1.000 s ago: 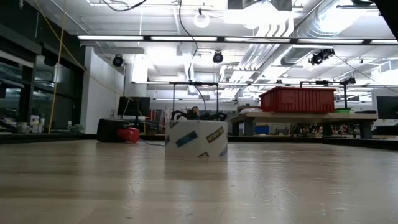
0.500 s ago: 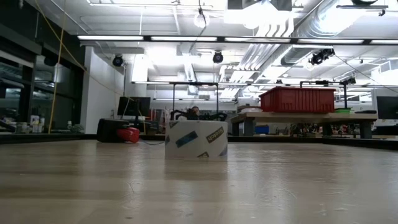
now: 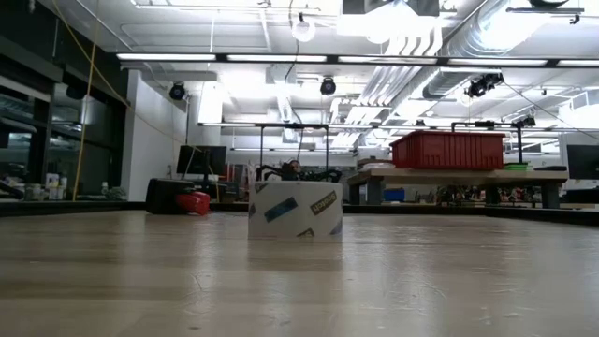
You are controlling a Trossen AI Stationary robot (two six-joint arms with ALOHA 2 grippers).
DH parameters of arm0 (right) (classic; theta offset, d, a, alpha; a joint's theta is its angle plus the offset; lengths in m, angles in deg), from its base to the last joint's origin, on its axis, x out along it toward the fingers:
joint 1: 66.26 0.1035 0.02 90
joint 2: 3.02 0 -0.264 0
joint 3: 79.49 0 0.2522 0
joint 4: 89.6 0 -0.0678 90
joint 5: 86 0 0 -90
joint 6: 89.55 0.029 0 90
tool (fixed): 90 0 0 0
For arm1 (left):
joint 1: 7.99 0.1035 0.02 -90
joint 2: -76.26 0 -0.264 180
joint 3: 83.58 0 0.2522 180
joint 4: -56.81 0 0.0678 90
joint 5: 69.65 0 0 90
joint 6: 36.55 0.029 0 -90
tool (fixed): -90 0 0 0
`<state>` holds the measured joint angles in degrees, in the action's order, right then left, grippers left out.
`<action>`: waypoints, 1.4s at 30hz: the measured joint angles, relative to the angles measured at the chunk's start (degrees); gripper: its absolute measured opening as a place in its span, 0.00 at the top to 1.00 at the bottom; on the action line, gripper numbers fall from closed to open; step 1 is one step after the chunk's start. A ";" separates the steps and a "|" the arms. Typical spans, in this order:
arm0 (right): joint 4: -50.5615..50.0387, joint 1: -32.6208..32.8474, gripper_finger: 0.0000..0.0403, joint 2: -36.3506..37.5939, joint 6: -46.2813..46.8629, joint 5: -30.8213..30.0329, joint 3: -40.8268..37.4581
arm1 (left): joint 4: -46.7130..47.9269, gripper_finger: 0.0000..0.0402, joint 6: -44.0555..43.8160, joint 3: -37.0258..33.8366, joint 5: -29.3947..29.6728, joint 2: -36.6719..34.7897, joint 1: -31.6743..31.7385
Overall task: Coil cords
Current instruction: Coil the blue wire on the spool
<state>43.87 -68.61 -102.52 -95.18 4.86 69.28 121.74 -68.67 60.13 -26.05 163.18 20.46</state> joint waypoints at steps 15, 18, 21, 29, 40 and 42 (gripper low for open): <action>-0.83 0.13 1.00 1.46 4.32 9.75 -0.02 | -10.26 1.00 0.77 0.07 -1.16 1.20 2.79; -0.35 0.13 1.00 2.17 5.65 10.52 -0.02 | -11.06 1.00 1.49 0.07 0.08 1.17 4.32; -0.20 0.13 1.00 3.03 5.68 11.65 -0.02 | -11.01 1.00 2.68 0.05 1.95 1.17 5.55; 1.21 0.13 1.00 5.83 4.56 11.63 -0.02 | -1.07 1.00 3.47 0.04 1.48 1.26 6.55; 0.87 -1.78 1.00 5.83 4.13 12.64 -0.02 | 1.30 1.00 -4.06 0.04 -6.43 1.59 1.46; 0.80 -1.79 1.00 5.69 4.12 12.66 -0.08 | 1.33 1.00 -5.58 0.04 -8.44 1.95 0.21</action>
<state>44.67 -70.40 -96.83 -91.06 17.52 69.21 123.07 -74.25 60.17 -34.49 165.13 20.68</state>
